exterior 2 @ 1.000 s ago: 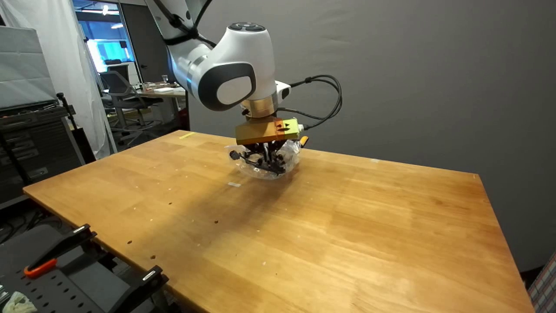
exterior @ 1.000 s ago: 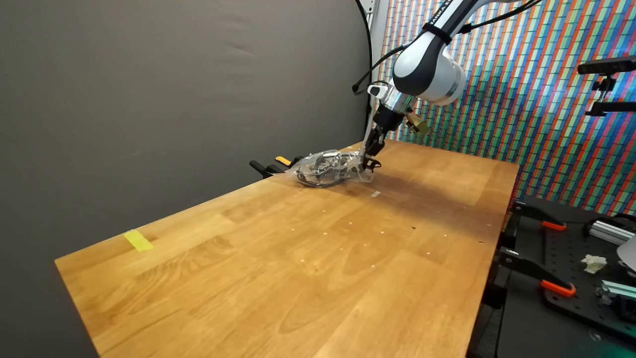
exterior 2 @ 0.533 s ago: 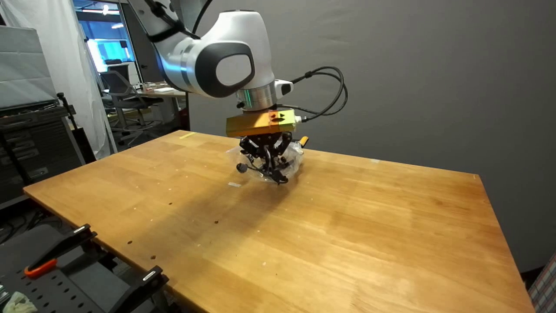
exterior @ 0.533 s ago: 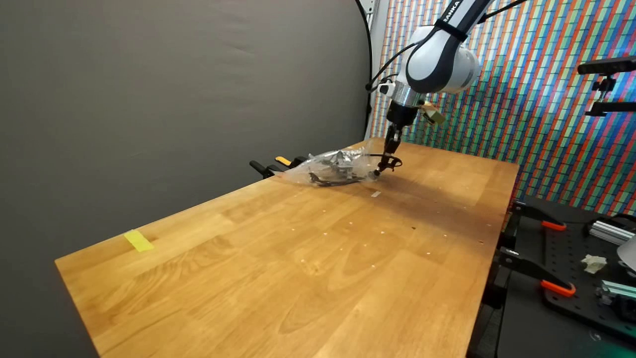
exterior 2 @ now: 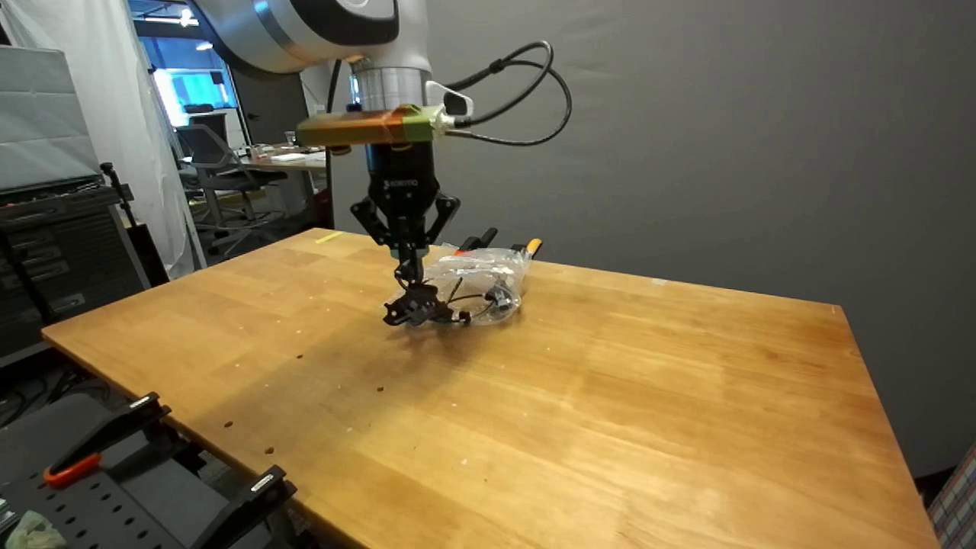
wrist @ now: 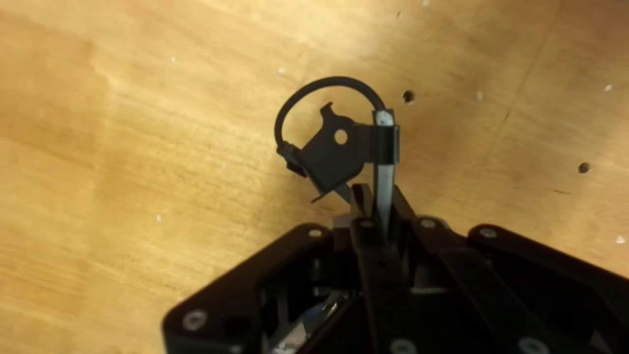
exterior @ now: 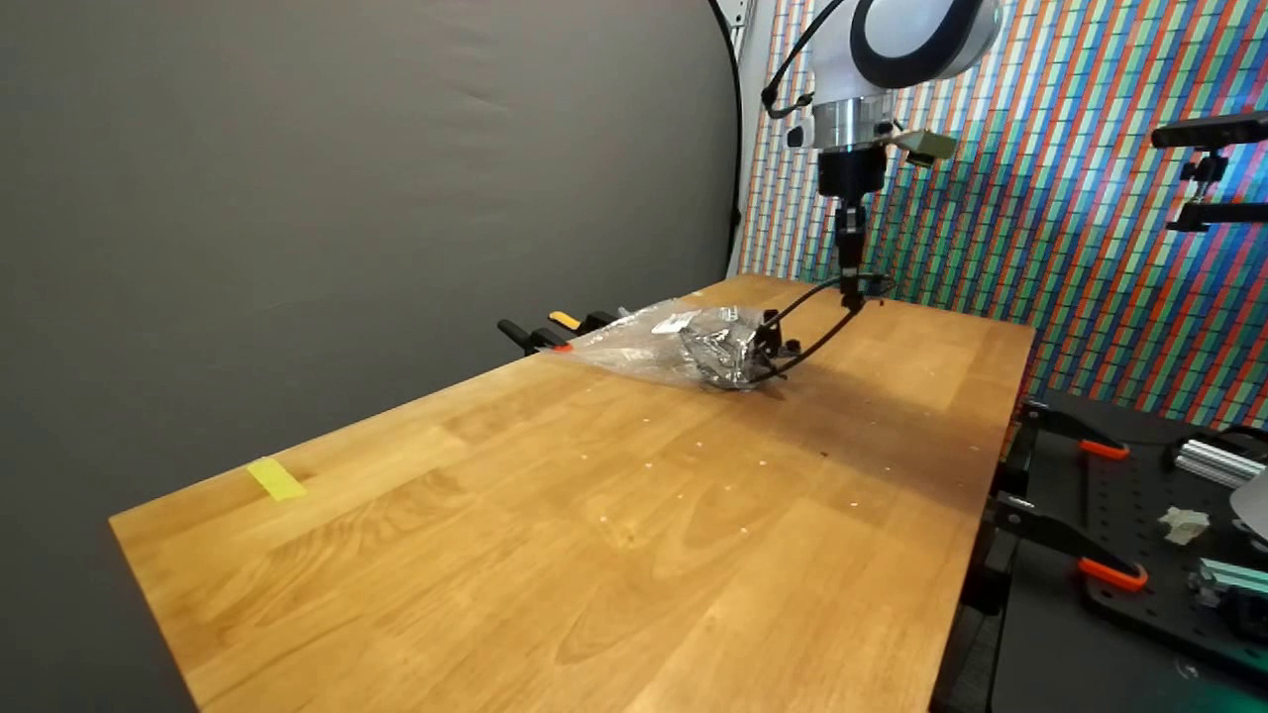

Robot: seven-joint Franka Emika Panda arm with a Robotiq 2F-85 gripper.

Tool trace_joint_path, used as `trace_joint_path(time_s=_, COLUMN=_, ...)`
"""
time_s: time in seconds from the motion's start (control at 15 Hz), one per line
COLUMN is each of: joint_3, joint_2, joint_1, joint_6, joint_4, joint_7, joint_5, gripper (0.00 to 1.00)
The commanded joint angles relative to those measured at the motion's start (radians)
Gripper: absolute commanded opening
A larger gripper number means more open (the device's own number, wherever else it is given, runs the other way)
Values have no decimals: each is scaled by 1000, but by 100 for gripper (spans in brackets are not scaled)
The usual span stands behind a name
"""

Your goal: Take the cable from the plastic and put it on the table

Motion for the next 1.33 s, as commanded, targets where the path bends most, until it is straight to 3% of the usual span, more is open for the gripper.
trace_joint_path(time_s=0.0, joint_3=-15, joint_2=-119, joint_1=29, joint_6=-250, joint_4=11, joint_7=147, joint_5=-38, gripper=2)
trace_joint_path(time_s=0.47, joint_3=0, joint_2=-192, joint_1=48, joint_6=-629, joint_4=120, joint_7=336, joint_5=-16, gripper=2)
trace_joint_path(time_s=0.67, joint_3=15, joint_2=-168, joint_1=63, joint_6=-802, joint_4=193, joint_7=449, joint_5=-4, gripper=2)
trace_joint_path(time_s=0.87, joint_3=24, joint_2=-131, joint_1=86, joint_6=-939, joint_4=266, joint_7=501, joint_5=81, gripper=2)
trace_joint_path(time_s=1.07, joint_3=32, joint_2=-115, joint_1=109, joint_6=-937, joint_4=309, joint_7=485, joint_5=212, gripper=2)
trace_joint_path(time_s=1.27, joint_3=45, joint_2=-110, joint_1=129, joint_6=-863, joint_4=318, joint_7=448, joint_5=332, gripper=2)
